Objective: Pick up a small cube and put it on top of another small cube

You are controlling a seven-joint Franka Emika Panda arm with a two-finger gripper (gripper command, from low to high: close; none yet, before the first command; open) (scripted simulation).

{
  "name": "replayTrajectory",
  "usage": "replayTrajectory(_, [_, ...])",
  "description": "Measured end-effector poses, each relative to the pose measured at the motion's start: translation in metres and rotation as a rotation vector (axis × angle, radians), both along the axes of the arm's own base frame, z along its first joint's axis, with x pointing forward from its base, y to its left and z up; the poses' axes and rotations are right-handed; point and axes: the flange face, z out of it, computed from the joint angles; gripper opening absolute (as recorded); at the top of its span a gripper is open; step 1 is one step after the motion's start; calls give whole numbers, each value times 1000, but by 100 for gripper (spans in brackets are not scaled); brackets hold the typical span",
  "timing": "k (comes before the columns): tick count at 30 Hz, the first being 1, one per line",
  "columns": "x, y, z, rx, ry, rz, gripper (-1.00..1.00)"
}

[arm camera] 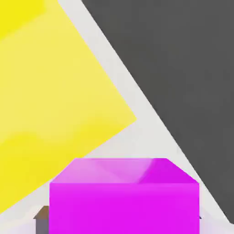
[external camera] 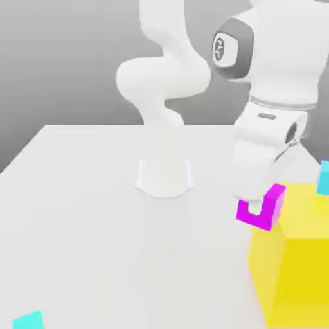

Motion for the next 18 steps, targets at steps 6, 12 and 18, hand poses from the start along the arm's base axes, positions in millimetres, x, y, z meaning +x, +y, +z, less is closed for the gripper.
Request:
replayTrajectory(6, [13,64,55,0,27,309,-100])
replayTrajectory(12, [4,132,50,23,63,572,-100])
replayTrajectory(18, [5,130,21,24,65,573,100])
